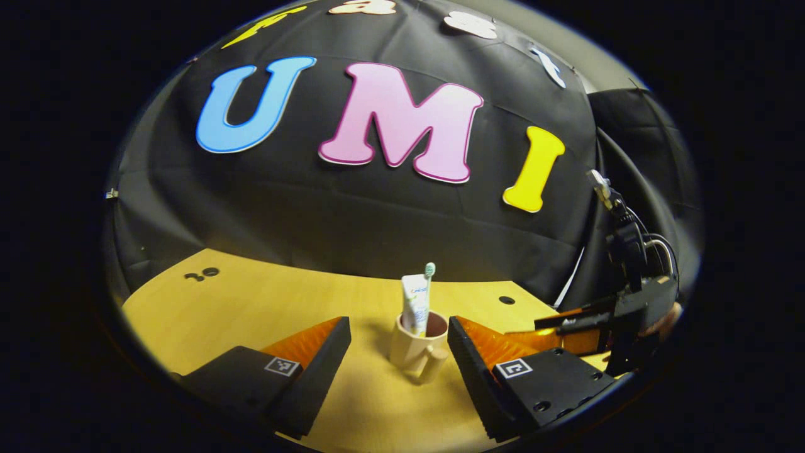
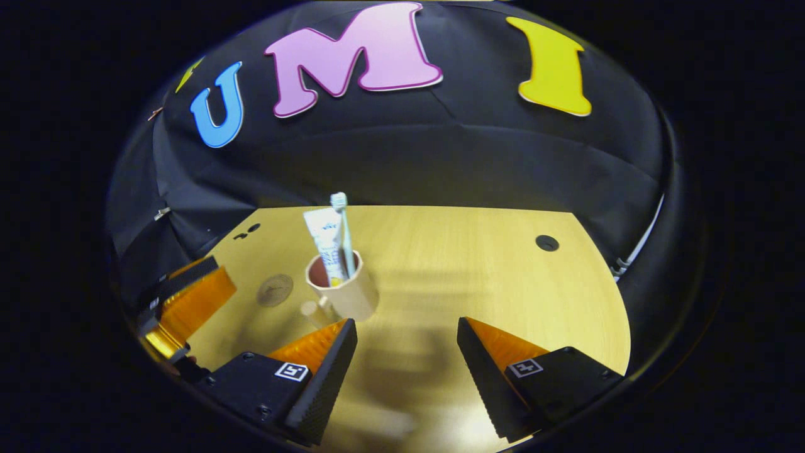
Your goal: Put the toothbrush and toothpaste on the desktop into the cup, then pick up the cup and place it on the coaster on the desktop.
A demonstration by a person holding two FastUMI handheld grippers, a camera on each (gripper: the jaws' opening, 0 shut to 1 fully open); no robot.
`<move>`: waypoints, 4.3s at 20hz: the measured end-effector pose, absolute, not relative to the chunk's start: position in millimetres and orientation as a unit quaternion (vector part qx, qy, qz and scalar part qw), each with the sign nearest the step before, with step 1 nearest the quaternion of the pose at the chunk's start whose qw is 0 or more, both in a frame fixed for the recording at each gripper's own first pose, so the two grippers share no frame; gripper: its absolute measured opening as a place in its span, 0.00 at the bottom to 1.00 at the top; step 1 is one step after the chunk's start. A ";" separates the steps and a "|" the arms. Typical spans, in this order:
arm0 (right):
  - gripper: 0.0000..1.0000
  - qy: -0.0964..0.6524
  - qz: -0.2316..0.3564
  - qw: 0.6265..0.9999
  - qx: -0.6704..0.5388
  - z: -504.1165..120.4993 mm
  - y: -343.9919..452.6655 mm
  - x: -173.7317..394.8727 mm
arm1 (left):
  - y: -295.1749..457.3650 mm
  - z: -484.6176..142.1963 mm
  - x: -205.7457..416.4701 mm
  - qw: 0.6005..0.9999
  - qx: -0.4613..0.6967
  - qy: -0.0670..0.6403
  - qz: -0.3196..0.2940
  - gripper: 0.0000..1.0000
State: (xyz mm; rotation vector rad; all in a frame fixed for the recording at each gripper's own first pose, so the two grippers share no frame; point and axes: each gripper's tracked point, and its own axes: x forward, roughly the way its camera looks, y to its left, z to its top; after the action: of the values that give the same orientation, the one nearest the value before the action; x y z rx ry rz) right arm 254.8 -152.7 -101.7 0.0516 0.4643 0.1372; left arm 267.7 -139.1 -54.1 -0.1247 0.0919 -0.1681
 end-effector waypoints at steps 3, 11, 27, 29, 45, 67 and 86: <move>0.98 0.253 0.088 0.963 0.029 -90.4 -123.8 264.5 | -106.5 -62.8 245.7 0.994 -0.063 0.068 -0.055 0.98; 0.98 0.374 0.086 0.922 0.053 -115.5 -67.7 280.8 | -39.8 -61.9 205.8 0.994 -0.072 0.079 -0.007 0.98; 0.96 0.527 0.046 0.847 0.047 -206.1 -42.2 319.4 | 46.6 -111.7 153.8 0.978 -0.126 0.152 0.073 0.98; 0.93 0.538 0.045 0.840 0.048 -208.3 -43.4 317.8 | 41.5 -112.5 158.1 0.977 -0.127 0.158 0.070 0.98; 0.24 0.539 0.059 0.840 -0.008 -216.8 -39.7 314.4 | 8.6 -120.7 143.9 0.974 -0.113 0.196 0.035 0.98; 0.28 0.459 0.140 0.874 -0.074 -179.3 62.4 327.8 | 36.3 -145.3 93.6 0.962 -0.132 0.225 0.081 0.98; 0.29 0.490 0.146 0.850 -0.128 -213.9 116.0 332.0 | 88.5 -154.5 30.9 0.949 -0.144 0.239 0.147 0.98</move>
State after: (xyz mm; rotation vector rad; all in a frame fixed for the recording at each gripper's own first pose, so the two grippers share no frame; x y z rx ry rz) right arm 332.0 116.0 -213.9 -0.2704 1.0318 0.3084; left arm 30.9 88.5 -154.5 -0.2935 0.4853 0.2983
